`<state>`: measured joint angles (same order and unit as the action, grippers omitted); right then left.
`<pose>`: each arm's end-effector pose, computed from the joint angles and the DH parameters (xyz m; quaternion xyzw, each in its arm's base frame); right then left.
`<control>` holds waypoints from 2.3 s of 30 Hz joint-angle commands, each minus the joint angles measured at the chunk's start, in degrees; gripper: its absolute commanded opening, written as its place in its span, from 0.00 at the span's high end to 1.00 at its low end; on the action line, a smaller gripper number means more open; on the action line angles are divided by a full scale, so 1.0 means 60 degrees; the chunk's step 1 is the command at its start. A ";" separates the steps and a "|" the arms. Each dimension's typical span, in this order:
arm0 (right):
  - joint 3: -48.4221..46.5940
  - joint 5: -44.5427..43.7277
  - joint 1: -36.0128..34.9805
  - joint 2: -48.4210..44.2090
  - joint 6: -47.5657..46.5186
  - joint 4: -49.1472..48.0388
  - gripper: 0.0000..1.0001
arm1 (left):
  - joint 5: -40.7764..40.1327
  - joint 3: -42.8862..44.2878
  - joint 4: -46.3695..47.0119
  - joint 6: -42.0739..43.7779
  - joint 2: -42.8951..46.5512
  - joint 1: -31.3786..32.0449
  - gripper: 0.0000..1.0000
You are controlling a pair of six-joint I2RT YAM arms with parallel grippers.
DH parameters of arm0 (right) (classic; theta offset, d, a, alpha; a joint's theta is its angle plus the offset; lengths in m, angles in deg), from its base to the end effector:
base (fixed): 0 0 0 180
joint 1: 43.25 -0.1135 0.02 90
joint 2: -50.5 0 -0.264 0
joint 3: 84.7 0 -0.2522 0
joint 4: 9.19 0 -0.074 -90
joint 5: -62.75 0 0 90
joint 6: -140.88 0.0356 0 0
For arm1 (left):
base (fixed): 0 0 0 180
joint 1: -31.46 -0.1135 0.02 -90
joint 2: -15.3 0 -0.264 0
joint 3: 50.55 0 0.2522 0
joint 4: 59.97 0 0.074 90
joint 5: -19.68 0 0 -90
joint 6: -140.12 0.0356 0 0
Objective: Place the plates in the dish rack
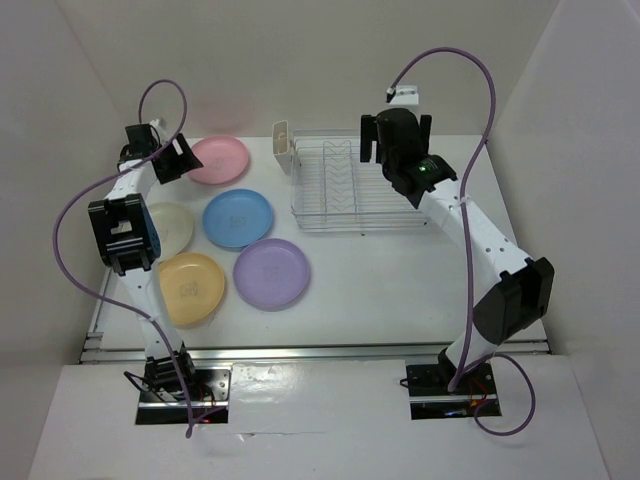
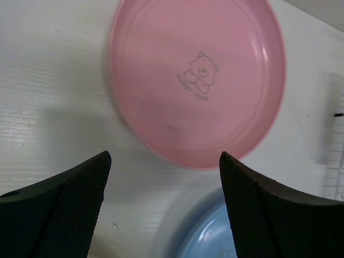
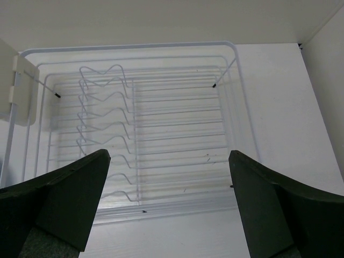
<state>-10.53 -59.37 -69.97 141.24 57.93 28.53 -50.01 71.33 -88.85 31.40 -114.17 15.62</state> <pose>0.3328 0.1463 0.4031 0.0146 0.8141 -0.0655 0.5769 0.5076 0.1312 0.2202 -0.1852 0.8628 -0.1685 0.4392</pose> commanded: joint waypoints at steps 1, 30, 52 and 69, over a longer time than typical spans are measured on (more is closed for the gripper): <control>-0.0534 -0.0139 -0.0321 0.0170 0.0114 0.0034 0.00 | -0.1068 0.0672 -0.0379 -0.0352 -0.0496 0.0164 0.13; -0.0811 -0.0404 -0.1025 0.0551 -0.0076 0.0034 0.00 | -0.3211 0.0701 -0.0044 -0.0571 -0.1156 0.1028 0.15; -0.1017 -0.0579 -0.1201 0.0932 -0.0252 0.0034 0.00 | -0.2507 0.0438 0.0043 -0.1494 -0.1420 0.1028 0.67; -0.0826 -0.0492 -0.1288 0.0844 -0.0354 -0.0142 0.00 | -0.3078 -0.0016 -0.0556 -0.1655 -0.1244 0.1028 0.91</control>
<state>-13.73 -62.06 -76.68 146.77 55.91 29.84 -65.61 73.06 -87.95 20.97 -121.69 21.76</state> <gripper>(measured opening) 0.999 0.064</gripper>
